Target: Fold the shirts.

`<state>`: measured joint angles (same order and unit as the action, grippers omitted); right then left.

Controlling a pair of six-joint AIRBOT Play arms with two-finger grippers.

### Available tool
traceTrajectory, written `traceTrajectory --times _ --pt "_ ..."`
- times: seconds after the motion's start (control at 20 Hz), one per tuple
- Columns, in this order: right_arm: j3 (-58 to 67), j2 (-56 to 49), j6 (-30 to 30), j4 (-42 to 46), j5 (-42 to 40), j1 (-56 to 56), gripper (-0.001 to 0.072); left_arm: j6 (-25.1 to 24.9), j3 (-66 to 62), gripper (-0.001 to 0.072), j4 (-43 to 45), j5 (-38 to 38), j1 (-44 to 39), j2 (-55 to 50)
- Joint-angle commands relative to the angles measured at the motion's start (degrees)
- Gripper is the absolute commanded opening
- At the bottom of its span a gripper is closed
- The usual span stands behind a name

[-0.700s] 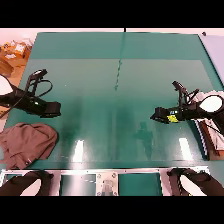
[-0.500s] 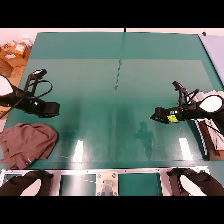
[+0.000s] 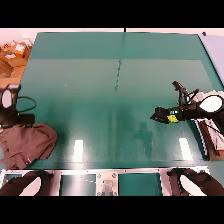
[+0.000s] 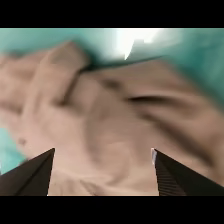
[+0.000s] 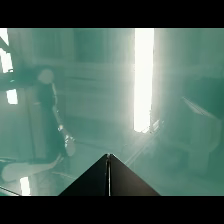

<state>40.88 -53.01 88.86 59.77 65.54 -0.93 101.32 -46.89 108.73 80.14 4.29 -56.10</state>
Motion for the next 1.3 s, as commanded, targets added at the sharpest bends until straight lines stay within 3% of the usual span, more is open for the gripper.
traceTrajectory --times 0.0,0.2,0.35,0.4,0.7,0.9,1.05,1.25 --pt "-0.02 0.04 0.00 -0.02 0.00 -0.04 0.0013 2.58 9.79 0.0695 -0.04 -7.28 8.55 -0.13" --pt "-0.02 0.04 0.00 -0.02 -0.22 -0.04 0.0013 2.10 17.05 0.0688 -5.90 -21.11 14.23 -0.15" --pt "-0.02 0.04 0.00 -0.04 -0.42 -0.04 0.0013 1.46 19.12 0.0145 -8.66 -24.59 14.47 -0.13" --pt "-0.02 0.04 0.00 -0.07 -0.44 -0.07 0.0013 1.07 19.10 0.0032 -9.62 -24.46 14.47 -0.13" --pt "-0.04 0.04 0.02 -0.44 -0.44 -0.07 0.0013 -11.52 6.71 0.0026 -25.64 -12.17 13.97 0.57" --pt "-0.04 -0.09 0.02 -3.34 -0.42 -0.07 0.0014 -11.91 -10.86 0.0026 -29.29 -5.84 1.77 2.91" --pt "-0.02 -0.09 0.02 -3.85 -0.46 -0.04 0.0014 -9.66 -21.81 0.0026 -32.11 -9.60 -13.44 2.82" --pt "-0.02 -0.07 0.02 -3.82 -2.01 -0.04 0.0014 -8.15 -23.82 0.0025 -32.87 -23.28 -31.23 -0.09"
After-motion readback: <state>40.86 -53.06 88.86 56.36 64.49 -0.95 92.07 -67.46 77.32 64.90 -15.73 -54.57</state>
